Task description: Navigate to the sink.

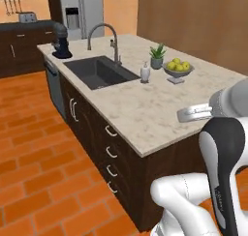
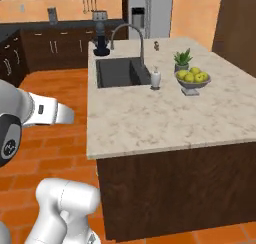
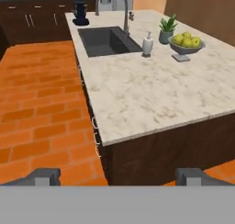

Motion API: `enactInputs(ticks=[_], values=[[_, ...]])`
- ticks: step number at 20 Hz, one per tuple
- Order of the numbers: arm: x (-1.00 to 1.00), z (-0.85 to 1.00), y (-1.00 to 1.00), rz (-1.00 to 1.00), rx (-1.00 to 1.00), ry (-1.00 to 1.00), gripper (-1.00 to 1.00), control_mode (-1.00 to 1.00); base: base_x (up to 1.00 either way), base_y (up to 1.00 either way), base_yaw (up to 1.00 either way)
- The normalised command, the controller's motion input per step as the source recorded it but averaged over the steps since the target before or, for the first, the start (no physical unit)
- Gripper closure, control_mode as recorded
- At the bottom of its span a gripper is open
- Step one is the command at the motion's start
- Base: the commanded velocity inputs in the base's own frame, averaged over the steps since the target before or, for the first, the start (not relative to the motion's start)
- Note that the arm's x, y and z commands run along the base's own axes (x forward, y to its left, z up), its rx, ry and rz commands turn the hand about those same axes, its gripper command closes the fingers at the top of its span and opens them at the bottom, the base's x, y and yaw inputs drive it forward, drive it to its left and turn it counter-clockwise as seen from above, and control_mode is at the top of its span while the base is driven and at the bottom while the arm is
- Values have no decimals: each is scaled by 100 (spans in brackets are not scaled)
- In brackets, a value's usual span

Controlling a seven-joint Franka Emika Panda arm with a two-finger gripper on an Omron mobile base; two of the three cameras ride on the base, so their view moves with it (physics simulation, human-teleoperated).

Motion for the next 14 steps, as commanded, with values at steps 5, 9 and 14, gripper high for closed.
enactInputs(ticks=[5,9,14], values=[[0,0,0,0,0,0,-100,100,35,24,-78],[0,0,0,0,0,0,-100,100,1,24,-80],[0,0,0,0,0,0,-100,100,0,21,-82]])
